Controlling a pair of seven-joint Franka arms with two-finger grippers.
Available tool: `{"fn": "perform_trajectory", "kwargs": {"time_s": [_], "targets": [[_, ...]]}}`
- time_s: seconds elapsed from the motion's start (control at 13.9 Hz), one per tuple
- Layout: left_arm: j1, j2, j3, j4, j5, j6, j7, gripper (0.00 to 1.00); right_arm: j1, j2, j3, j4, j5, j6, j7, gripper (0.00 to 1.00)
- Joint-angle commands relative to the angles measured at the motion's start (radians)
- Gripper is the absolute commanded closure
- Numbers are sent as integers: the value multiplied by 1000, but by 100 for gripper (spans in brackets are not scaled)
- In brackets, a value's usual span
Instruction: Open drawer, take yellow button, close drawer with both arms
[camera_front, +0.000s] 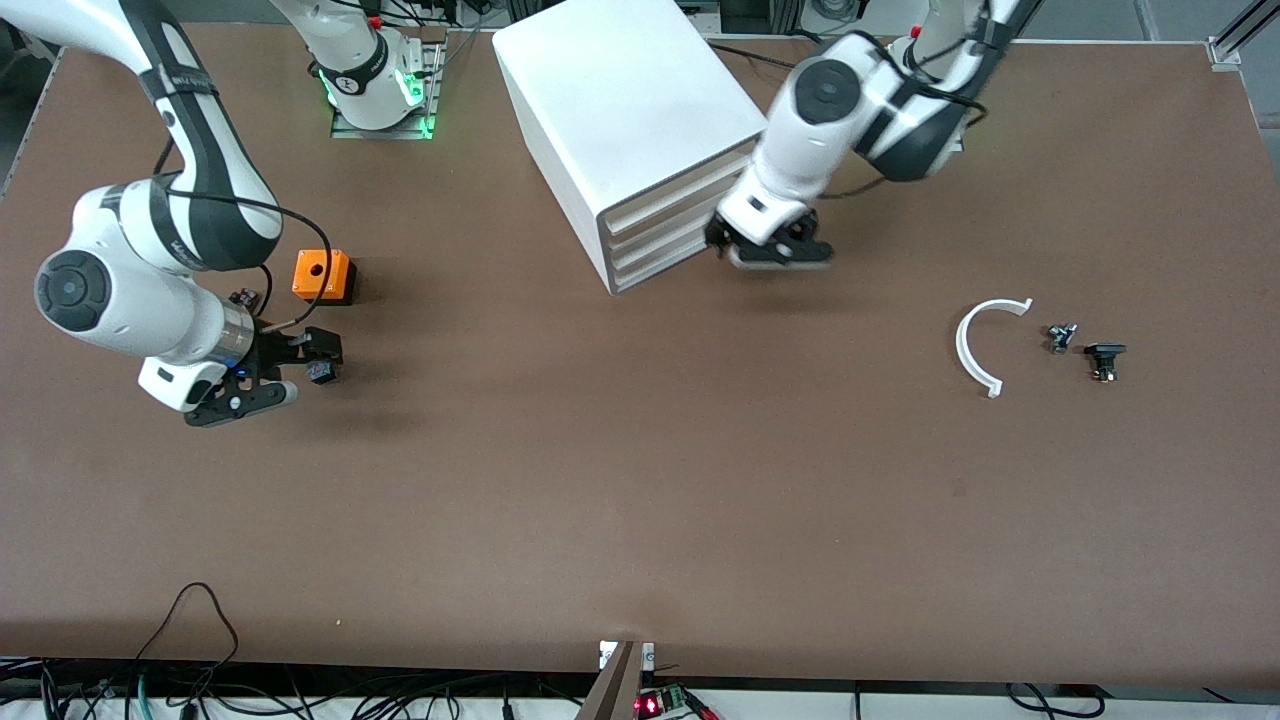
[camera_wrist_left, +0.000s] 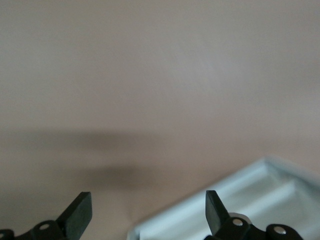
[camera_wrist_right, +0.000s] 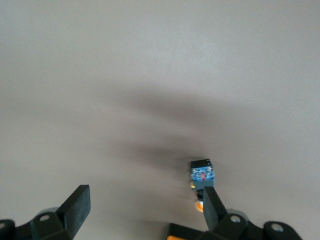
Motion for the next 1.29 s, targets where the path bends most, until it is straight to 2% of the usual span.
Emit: {"fn": "perform_trajectory", "kwargs": {"time_s": [0.0, 0.22, 0.36, 0.43, 0.57, 0.65, 0.93, 1.08, 1.22], "targets": [[23, -27, 132, 84, 26, -9, 81, 0, 92, -10, 9, 131, 2, -154, 229, 0], [57, -90, 248, 122, 23, -68, 382, 0, 182, -75, -3, 212, -7, -265, 346, 0], [60, -122, 340, 210, 13, -211, 592, 0, 193, -141, -75, 217, 2, -279, 337, 0], [60, -136, 376, 263, 11, -305, 684, 0, 215, -163, -132, 217, -4, -288, 336, 0], [59, -176, 439, 343, 11, -490, 790, 0, 322, -200, -340, 217, -1, -293, 324, 0], [59, -196, 454, 368, 11, -545, 815, 0, 362, -208, -420, 217, 3, -298, 275, 0], [59, -219, 470, 432, 14, -676, 834, 0, 371, -235, -487, 203, 5, -321, 188, 0], [65, -173, 470, 492, 11, -734, 834, 0, 369, -266, -487, 167, 5, -322, 190, 0], [65, -170, 470, 498, 11, -737, 835, 0, 366, -267, -488, 167, 5, -376, 190, 0]]}}
